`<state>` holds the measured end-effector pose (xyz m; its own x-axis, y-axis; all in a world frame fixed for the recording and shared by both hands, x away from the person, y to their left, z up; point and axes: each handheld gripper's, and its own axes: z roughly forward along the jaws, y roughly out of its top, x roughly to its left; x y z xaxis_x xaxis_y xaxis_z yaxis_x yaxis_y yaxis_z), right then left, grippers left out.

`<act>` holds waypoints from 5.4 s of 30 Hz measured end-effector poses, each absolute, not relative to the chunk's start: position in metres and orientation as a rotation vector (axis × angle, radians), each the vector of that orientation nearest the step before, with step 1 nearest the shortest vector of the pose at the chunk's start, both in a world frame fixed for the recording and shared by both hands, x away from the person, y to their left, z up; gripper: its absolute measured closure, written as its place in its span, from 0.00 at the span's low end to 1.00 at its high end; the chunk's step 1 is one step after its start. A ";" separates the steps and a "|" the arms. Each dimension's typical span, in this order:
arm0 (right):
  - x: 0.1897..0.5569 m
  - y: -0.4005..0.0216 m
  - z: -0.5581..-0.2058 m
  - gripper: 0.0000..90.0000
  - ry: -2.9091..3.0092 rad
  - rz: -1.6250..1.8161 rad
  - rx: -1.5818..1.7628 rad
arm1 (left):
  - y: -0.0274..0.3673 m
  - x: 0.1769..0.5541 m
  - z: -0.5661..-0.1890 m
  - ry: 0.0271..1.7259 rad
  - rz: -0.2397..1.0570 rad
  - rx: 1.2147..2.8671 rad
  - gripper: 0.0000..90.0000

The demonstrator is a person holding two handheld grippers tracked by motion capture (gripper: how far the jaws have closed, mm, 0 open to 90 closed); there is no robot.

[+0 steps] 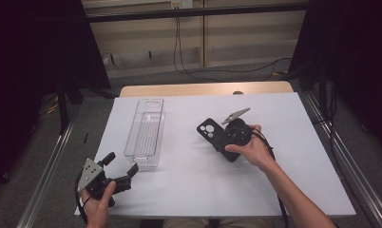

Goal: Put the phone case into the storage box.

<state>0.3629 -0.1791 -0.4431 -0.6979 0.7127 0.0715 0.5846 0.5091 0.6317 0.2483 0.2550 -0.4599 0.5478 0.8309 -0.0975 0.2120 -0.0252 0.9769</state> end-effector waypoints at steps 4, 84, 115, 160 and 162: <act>0.360 -0.185 -0.443 0.17 2.524 0.999 1.129 | 0.256 0.248 -0.460 0.909 0.627 1.572 0.03; 0.261 -0.230 -0.454 0.16 2.134 1.637 0.850 | 0.228 0.248 -0.443 0.730 0.406 1.627 0.04; 0.255 -0.208 -0.452 0.16 2.195 1.688 0.773 | 0.171 0.263 -0.440 0.522 0.238 1.724 0.02; 0.255 -0.209 -0.452 0.16 2.238 1.775 0.670 | 0.081 0.309 -0.426 0.223 -0.006 1.693 0.02; 0.255 -0.208 -0.452 0.16 2.249 1.781 0.659 | 0.081 0.311 -0.426 0.217 -0.022 1.694 0.02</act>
<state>0.2550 -0.2080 -0.4515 -0.8811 0.4579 0.1182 0.2199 0.1754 0.9596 0.3109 0.0811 -0.4265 0.9815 0.1306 -0.1403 0.1559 -0.1181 0.9807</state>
